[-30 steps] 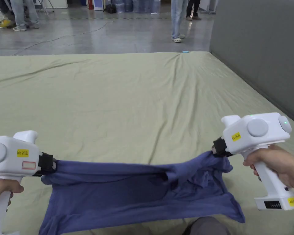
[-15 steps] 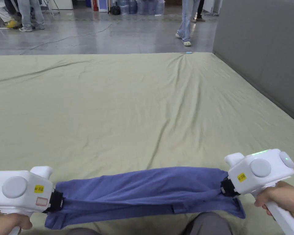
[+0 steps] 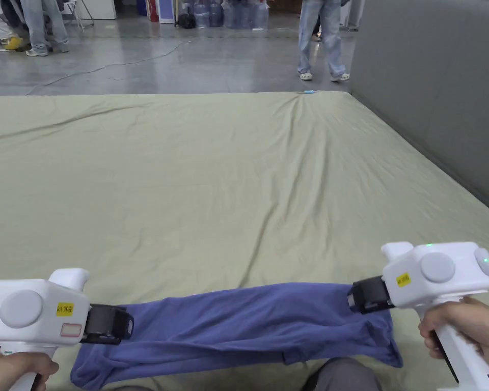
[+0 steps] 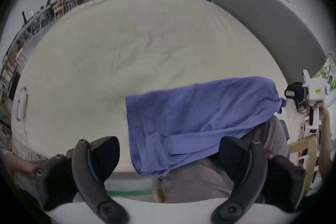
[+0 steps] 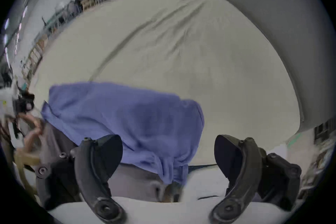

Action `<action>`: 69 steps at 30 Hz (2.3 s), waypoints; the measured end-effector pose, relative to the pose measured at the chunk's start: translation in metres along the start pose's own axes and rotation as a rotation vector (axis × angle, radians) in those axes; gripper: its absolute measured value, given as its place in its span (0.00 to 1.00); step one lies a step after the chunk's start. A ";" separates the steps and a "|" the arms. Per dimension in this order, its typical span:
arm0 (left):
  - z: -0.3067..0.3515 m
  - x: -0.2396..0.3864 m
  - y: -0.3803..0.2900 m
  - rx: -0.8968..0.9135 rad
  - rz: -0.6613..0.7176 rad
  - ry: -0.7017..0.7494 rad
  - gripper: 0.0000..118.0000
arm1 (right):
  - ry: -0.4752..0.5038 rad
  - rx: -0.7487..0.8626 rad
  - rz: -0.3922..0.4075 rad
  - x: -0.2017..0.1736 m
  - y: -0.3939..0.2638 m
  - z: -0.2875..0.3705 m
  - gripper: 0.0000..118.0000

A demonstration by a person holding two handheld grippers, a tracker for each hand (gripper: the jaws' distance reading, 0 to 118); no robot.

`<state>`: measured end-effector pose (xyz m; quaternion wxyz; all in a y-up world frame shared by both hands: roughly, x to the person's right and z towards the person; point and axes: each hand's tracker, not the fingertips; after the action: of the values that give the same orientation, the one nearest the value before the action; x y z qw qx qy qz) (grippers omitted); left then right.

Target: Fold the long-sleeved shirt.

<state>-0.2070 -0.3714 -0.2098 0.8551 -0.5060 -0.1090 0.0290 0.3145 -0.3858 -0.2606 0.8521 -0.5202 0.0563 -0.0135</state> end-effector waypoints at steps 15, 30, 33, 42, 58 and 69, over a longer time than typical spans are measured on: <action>0.013 0.028 0.040 0.193 -0.020 0.021 0.00 | -0.053 0.096 0.108 -0.082 0.040 0.006 0.00; -0.058 -0.121 -0.020 0.000 0.582 -0.384 0.99 | 0.057 0.062 0.090 -0.109 0.045 -0.025 0.00; -0.081 -0.134 -0.041 -0.060 0.674 -0.487 0.99 | 0.056 0.038 0.103 -0.117 0.045 -0.037 0.00; -0.115 -0.121 -0.050 0.000 0.729 -0.728 0.99 | 0.078 0.004 0.078 -0.126 0.046 -0.052 0.00; -0.142 -0.093 -0.026 -0.069 0.411 -0.531 0.01 | 0.070 0.017 0.040 -0.130 0.041 -0.049 0.00; -0.102 -0.150 -0.008 0.060 0.469 -0.441 0.01 | 0.083 0.038 0.008 -0.128 0.036 -0.037 0.00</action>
<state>-0.3317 -0.4868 -0.2736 0.7953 -0.4736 -0.1714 0.3374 0.1823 -0.3913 -0.2989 0.8588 -0.5027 0.0933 -0.0329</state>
